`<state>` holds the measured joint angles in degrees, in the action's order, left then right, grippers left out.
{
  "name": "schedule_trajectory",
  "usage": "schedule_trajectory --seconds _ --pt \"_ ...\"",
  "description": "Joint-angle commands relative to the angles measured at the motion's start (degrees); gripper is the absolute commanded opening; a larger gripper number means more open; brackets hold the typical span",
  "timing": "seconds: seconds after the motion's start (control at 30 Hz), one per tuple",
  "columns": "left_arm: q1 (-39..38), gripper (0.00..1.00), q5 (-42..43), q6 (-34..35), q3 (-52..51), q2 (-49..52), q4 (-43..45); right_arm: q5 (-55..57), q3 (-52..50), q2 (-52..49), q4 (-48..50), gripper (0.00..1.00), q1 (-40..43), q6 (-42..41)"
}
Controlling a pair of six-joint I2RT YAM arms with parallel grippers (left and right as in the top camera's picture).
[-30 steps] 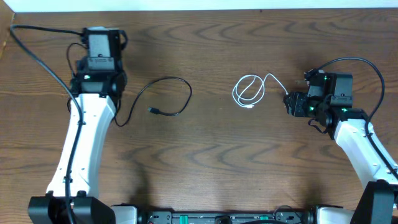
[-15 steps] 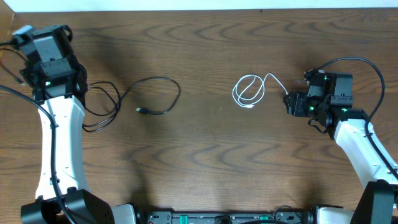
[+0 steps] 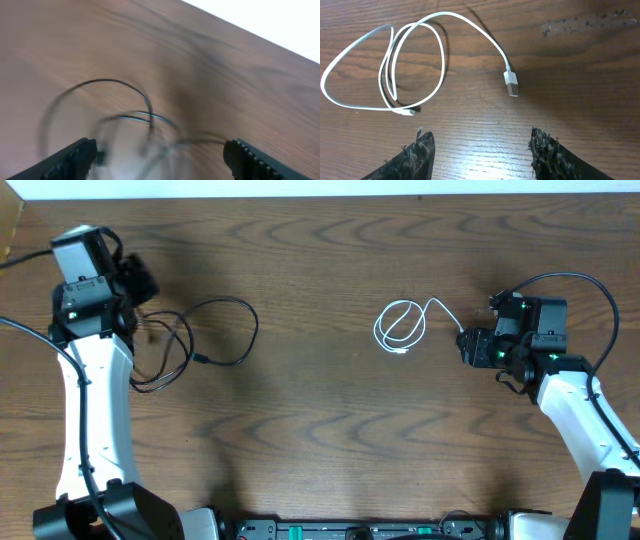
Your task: Untangle cables
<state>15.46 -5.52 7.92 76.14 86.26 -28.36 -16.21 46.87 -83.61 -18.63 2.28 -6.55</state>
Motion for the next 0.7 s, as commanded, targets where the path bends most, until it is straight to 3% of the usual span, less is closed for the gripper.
schedule_trajectory --seconds 0.0,0.1,0.4,0.53,0.67 --pt "-1.66 0.87 30.67 0.35 0.04 2.45 -2.05 0.24 0.15 0.24 -0.04 0.57 -0.09 -0.26" --pt "-4.66 0.86 37.64 0.33 0.04 5.07 -3.72 0.24 0.15 0.24 -0.07 0.57 -0.09 -0.26" --pt "-18.45 0.86 38.66 0.33 0.04 15.80 -3.21 0.24 0.15 0.24 -0.09 0.57 -0.09 -0.26" --pt "-26.69 0.86 45.07 0.31 0.04 20.17 0.24 0.24 0.15 0.24 -0.09 0.57 -0.09 -0.26" --pt "-34.32 0.86 45.51 -0.37 0.04 21.97 5.44 0.24 0.15 0.24 -0.11 0.57 -0.09 -0.26"
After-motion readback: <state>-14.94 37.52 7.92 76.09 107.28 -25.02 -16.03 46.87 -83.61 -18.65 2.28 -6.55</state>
